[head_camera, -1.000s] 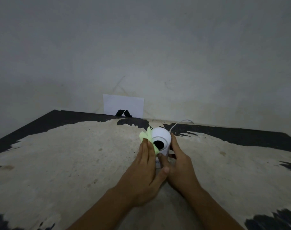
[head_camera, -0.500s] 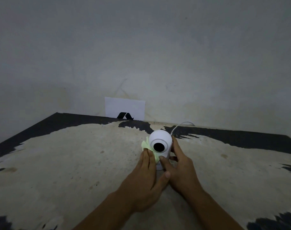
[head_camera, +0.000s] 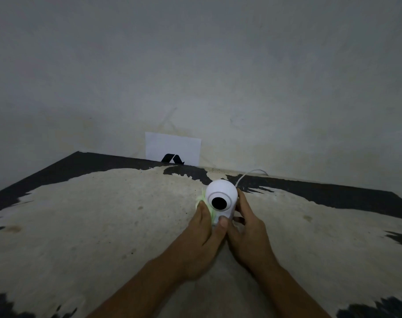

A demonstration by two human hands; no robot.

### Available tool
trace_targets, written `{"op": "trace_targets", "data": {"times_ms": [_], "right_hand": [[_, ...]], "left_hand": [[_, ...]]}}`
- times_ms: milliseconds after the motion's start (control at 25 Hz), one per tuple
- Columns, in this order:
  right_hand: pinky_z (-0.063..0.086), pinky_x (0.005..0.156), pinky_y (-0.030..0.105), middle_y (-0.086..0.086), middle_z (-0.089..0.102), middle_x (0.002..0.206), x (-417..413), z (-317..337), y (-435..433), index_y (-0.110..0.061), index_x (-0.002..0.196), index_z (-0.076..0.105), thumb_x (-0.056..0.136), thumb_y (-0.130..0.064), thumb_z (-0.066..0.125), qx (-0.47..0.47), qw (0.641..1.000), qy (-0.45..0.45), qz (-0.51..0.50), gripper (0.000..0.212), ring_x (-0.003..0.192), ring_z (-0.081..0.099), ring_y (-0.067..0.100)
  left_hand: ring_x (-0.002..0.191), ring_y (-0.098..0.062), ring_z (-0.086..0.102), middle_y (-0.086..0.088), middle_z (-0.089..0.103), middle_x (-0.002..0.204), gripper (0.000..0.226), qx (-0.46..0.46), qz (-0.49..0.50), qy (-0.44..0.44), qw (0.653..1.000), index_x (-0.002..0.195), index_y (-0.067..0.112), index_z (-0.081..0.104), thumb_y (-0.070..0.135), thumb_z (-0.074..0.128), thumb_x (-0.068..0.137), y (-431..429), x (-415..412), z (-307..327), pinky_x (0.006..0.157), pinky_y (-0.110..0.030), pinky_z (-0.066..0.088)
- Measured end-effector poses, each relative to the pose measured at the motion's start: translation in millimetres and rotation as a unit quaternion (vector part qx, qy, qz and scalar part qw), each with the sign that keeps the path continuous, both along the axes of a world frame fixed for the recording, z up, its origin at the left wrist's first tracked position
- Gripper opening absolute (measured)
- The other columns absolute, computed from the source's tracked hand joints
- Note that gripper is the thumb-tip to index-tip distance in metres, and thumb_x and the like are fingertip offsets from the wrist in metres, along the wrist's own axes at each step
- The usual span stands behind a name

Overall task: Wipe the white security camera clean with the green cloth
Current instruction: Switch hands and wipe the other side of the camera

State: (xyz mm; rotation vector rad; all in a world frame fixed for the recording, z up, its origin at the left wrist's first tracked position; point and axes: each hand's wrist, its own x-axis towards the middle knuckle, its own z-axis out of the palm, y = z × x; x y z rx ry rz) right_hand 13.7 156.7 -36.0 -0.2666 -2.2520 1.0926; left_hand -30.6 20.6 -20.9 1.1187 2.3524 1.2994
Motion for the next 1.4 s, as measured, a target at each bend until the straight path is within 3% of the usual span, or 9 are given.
{"op": "trace_targets", "data": {"times_ms": [240,480,560,680,760,840,1000,1200,1400], "right_hand": [[0.045,0.096,0.026,-0.003,0.051,0.139,-0.8,-0.6,1.2,-0.026,0.145,0.024,0.083,-0.046,0.055,0.006,1.0,0.008,-0.002,0.072,0.118,0.053,0.015],[0.037,0.091,0.007,-0.011,0.048,0.138,0.1,-2.9,2.8,-0.028,0.146,0.022,0.086,-0.039,0.058,0.002,1.0,0.009,0.007,0.071,0.12,0.05,0.008],[0.036,0.088,0.004,-0.016,0.046,0.136,0.4,-1.5,2.5,-0.028,0.145,0.023,0.084,-0.043,0.056,0.002,1.0,0.011,0.012,0.071,0.119,0.049,0.005],[0.039,0.092,0.012,-0.011,0.046,0.14,1.6,-1.3,1.3,-0.028,0.146,0.021,0.084,-0.04,0.058,0.002,1.0,0.009,0.009,0.072,0.119,0.048,0.007],[0.04,0.092,0.015,-0.009,0.046,0.141,2.0,-1.9,1.7,-0.029,0.146,0.021,0.085,-0.036,0.059,0.0,1.0,0.005,0.009,0.072,0.119,0.048,0.008],[0.039,0.092,0.015,-0.011,0.046,0.141,1.5,-1.6,2.4,-0.031,0.145,0.021,0.086,-0.036,0.06,-0.004,1.0,0.005,0.011,0.071,0.12,0.048,0.009],[0.039,0.096,0.021,-0.011,0.044,0.142,3.0,0.6,-0.8,-0.03,0.146,0.018,0.087,-0.035,0.06,-0.002,1.0,0.003,0.008,0.072,0.122,0.047,0.011],[0.032,0.081,-0.007,-0.018,0.042,0.135,1.6,-0.9,1.3,-0.03,0.145,0.02,0.086,-0.033,0.06,-0.007,1.0,0.007,0.007,0.071,0.117,0.046,0.003],[0.038,0.093,0.016,-0.009,0.047,0.139,1.9,-1.2,2.0,-0.032,0.144,0.019,0.087,-0.032,0.061,-0.01,1.0,0.004,0.006,0.071,0.119,0.049,0.008]], "left_hand": [[0.143,-0.004,0.004,0.007,0.001,0.158,0.087,0.044,0.007,0.014,0.999,0.148,0.022,-0.007,0.071,0.021,0.08,3.0,-17.0,-4.2,0.119,-0.03,0.011],[0.142,-0.012,0.019,0.001,0.02,0.155,0.085,0.134,0.047,-0.115,0.983,0.146,0.026,0.013,0.075,0.017,0.076,14.8,-18.4,2.2,0.116,-0.028,0.012],[0.135,-0.011,0.034,0.0,0.035,0.149,0.09,0.17,0.05,-0.147,0.973,0.141,0.031,0.027,0.085,0.018,0.069,17.5,-22.1,7.7,0.115,-0.03,0.022],[0.108,0.005,0.053,0.013,0.057,0.121,0.079,0.152,0.034,-0.194,0.969,0.123,0.032,0.049,0.081,0.013,0.072,16.0,-22.8,6.2,0.093,-0.009,0.042],[0.112,0.0,0.054,0.01,0.059,0.123,0.087,0.156,0.033,-0.22,0.962,0.122,0.034,0.054,0.087,0.013,0.066,15.2,-26.2,7.0,0.101,-0.02,0.041],[0.123,-0.013,0.05,-0.001,0.055,0.134,0.105,0.175,0.042,-0.224,0.958,0.13,0.033,0.05,0.095,0.012,0.054,18.1,-28.2,9.9,0.11,-0.037,0.035],[0.128,-0.015,0.043,-0.006,0.043,0.144,0.093,0.146,0.063,-0.226,0.961,0.141,0.022,0.035,0.079,0.01,0.071,19.0,-21.2,8.4,0.107,-0.027,0.029],[0.129,-0.011,0.039,0.001,0.038,0.146,0.093,0.215,0.075,-0.213,0.95,0.139,0.027,0.034,0.084,0.023,0.066,21.4,-13.9,6.1,0.114,-0.034,0.025],[0.139,-0.01,0.019,0.01,0.019,0.149,0.069,0.191,0.108,-0.147,0.964,0.142,0.024,0.011,0.053,0.028,0.082,19.2,-1.7,-1.0,0.115,-0.023,0.009]]}}
